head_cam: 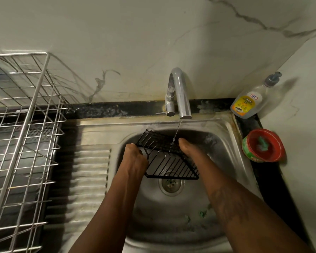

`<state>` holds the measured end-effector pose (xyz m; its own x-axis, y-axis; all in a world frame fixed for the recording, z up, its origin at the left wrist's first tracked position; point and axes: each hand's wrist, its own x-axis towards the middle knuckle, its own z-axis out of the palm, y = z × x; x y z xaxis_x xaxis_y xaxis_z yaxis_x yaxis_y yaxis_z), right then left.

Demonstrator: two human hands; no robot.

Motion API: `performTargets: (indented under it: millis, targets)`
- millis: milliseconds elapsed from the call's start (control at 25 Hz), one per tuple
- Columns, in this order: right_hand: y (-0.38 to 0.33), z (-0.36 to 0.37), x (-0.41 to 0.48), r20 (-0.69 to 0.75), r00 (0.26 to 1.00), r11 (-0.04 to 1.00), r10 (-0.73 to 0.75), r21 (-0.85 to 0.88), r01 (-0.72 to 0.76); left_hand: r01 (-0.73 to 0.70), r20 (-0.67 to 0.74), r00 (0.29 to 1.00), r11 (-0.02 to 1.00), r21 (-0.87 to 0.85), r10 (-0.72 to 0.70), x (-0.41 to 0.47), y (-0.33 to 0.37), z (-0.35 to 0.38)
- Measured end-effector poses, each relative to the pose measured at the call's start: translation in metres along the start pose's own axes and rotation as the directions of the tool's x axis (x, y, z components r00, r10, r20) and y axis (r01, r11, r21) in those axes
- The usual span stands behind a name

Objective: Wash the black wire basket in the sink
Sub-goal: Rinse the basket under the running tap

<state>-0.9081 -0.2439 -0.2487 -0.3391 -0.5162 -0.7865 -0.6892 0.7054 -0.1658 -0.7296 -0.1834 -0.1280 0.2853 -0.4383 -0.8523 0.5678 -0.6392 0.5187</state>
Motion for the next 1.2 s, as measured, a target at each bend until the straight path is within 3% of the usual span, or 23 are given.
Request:
performTargets:
  millis: [80, 240, 280, 440, 520, 600, 760, 840, 1000, 1120, 1200]
  targets:
    - [-0.001, 0.0, -0.02, -0.025, 0.999, 0.999, 0.031, 0.039, -0.03, -0.026, -0.008, 1.0, 0.997, 0.079, 0.027, 0.003, -0.001, 0.005]
    - [-0.045, 0.028, -0.106, -0.006, 0.954, 0.953, -0.301, 0.026, 0.301, 0.098, -0.109, 0.988, 0.993, -0.063, -0.104, 0.02, -0.013, -0.003]
    - [-0.042, 0.036, -0.105, -0.006, 0.947, 0.946, -0.322, 0.032, 0.322, 0.096, -0.133, 0.985, 0.991, -0.088, -0.107, 0.022, -0.018, -0.005]
    - [-0.02, 0.013, -0.058, -0.101, 0.995, 0.984, -0.011, 0.177, 0.029, 0.063, -0.169, 0.982, 0.993, -0.103, -0.08, 0.012, -0.025, -0.007]
    - [-0.017, 0.007, -0.048, -0.111, 0.992, 0.976, 0.052, 0.217, -0.026, 0.041, -0.227, 0.973, 0.998, -0.048, -0.051, 0.006, -0.025, -0.005]
    - [-0.033, 0.018, -0.073, -0.132, 0.991, 0.983, -0.005, 0.181, 0.029, 0.047, -0.265, 0.963, 0.999, -0.003, -0.046, 0.009, -0.025, -0.006]
    - [-0.042, 0.056, -0.137, -0.163, 0.934, 0.935, -0.318, 0.111, 0.338, 0.053, -0.302, 0.952, 0.998, 0.035, -0.04, 0.008, -0.031, -0.013]
    - [-0.033, 0.05, -0.125, -0.196, 0.937, 0.934, -0.29, 0.156, 0.321, 0.048, -0.281, 0.959, 0.999, 0.019, -0.041, 0.009, -0.032, -0.015]
    - [-0.026, 0.021, -0.038, -0.145, 0.989, 0.959, 0.027, 0.284, 0.015, 0.013, -0.263, 0.965, 0.999, 0.038, -0.002, 0.001, -0.032, -0.006]
    - [0.004, 0.031, 0.013, -0.11, 0.994, 0.884, -0.024, 0.462, 0.072, 0.004, -0.232, 0.973, 0.999, 0.052, 0.008, -0.008, -0.033, 0.003]
    - [0.019, 0.025, -0.006, -0.108, 0.989, 0.878, -0.102, 0.458, 0.141, -0.021, -0.231, 0.972, 0.998, 0.052, 0.033, -0.013, -0.033, 0.005]
